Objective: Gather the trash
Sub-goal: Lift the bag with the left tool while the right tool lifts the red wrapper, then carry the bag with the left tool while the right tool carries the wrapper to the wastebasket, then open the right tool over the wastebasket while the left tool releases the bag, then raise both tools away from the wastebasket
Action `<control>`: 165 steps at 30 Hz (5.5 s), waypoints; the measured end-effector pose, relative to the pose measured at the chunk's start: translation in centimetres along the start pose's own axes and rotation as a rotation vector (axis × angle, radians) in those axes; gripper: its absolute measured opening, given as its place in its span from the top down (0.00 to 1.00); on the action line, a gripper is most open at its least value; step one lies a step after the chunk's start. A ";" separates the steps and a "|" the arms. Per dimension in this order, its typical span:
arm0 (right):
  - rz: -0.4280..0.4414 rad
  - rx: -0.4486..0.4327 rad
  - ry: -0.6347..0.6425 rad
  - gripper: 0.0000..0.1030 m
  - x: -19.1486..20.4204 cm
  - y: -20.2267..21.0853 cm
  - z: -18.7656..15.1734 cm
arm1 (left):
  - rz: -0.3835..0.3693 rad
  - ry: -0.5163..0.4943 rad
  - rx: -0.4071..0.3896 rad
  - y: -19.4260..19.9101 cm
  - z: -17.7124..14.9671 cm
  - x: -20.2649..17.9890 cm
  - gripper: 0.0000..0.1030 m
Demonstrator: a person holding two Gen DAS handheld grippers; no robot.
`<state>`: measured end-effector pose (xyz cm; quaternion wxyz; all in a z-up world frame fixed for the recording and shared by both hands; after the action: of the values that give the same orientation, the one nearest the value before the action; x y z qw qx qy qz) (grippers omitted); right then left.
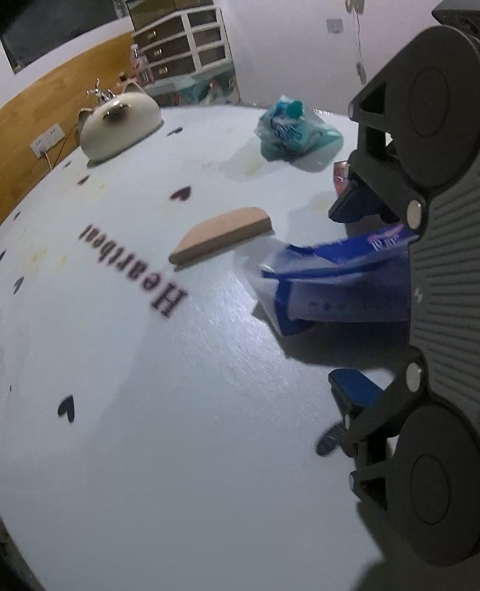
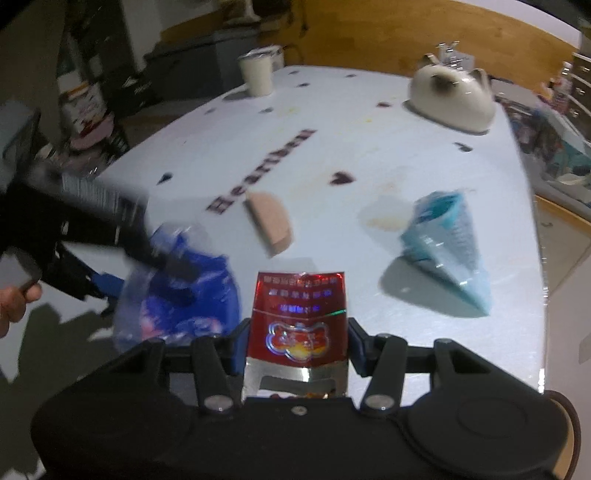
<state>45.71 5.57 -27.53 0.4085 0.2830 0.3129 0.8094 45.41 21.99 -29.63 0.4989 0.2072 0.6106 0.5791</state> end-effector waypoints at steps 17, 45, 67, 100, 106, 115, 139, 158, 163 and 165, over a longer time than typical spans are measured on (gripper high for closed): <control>0.031 0.026 -0.018 0.49 2.0 -1.0 -1.6 | -0.021 0.037 0.003 -0.8 -2.7 -1.1 0.83; -0.081 -0.164 -0.087 0.49 -0.8 14.9 1.5 | 0.198 -0.412 -0.430 12.9 -7.9 -8.4 0.90; -0.311 -0.179 -0.320 0.49 -15.3 26.2 -7.9 | 0.026 -0.629 -0.259 5.2 -18.9 -23.9 0.90; -0.266 0.141 -0.588 0.49 -36.6 17.1 -21.2 | 0.164 -0.647 0.177 -20.9 -25.2 -34.9 0.90; -0.236 0.192 -0.621 0.49 -39.1 14.1 -23.1 | 0.210 -0.630 0.223 -25.0 -25.1 -35.2 0.90; -0.207 0.262 -0.677 0.49 -42.3 9.6 -26.2 | 0.243 -0.574 0.299 -31.3 -25.4 -34.7 0.90; -0.153 0.211 -0.887 0.49 -47.9 0.8 -29.9 | 0.278 -0.621 0.265 -40.4 -25.2 -34.2 0.59; -0.113 0.185 -0.875 0.18 -49.5 -1.2 -28.4 | 0.264 -0.695 0.315 -38.7 -27.5 -34.3 0.26; -0.108 0.211 -0.855 0.17 -48.8 0.6 -29.0 | 0.270 -0.700 0.308 -37.7 -27.5 -34.7 0.18; -0.113 0.217 -0.844 0.17 -48.4 1.9 -29.3 | 0.267 -0.699 0.305 -37.1 -27.5 -34.8 0.13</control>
<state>48.42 -43.97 -54.82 0.5119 0.6125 0.2170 0.5619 48.64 -29.73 -55.28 0.5606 0.5407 0.4506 0.4362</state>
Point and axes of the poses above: each gripper's, at about its wrist camera, not at the fingertips, and y roughly against the way its jaws point, x to its left, z to its top, the point moved 10 cm from there along -y, roughly the way its jaws point, and after that the axes turned 8 degrees about z, right-handed, at the moved point
